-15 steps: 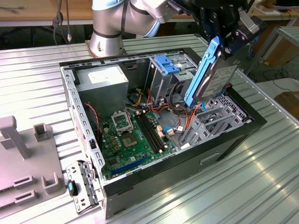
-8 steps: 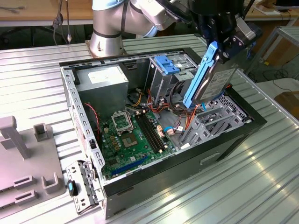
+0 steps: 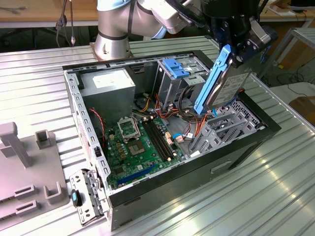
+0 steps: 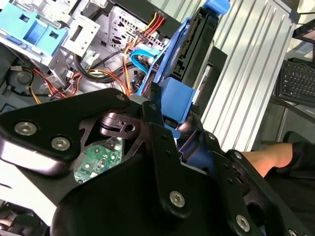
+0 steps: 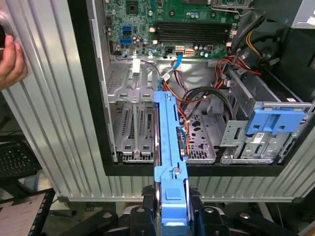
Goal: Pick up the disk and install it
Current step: 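Insert the disk into the insertion slot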
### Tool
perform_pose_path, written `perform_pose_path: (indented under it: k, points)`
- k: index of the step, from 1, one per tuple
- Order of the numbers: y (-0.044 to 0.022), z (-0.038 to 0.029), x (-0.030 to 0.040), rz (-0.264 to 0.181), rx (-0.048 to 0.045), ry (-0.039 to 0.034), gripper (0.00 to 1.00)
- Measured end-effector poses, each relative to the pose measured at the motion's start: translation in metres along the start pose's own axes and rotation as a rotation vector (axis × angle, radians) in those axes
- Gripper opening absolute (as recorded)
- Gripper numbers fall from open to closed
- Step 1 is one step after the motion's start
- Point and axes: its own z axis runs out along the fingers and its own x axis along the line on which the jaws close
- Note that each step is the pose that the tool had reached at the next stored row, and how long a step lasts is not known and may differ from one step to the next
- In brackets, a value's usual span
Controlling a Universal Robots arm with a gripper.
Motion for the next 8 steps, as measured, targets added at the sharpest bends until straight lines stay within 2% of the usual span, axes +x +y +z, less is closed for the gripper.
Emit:
perform_pose_path:
  k: [6, 8]
  points:
    - [0.0049, 0.0078, 0.0090, 0.000, 0.0000, 0.0002, 0.37]
    - [-0.0005, 0.0151, 0.0097, -0.001, -0.0001, 0.0007, 0.37]
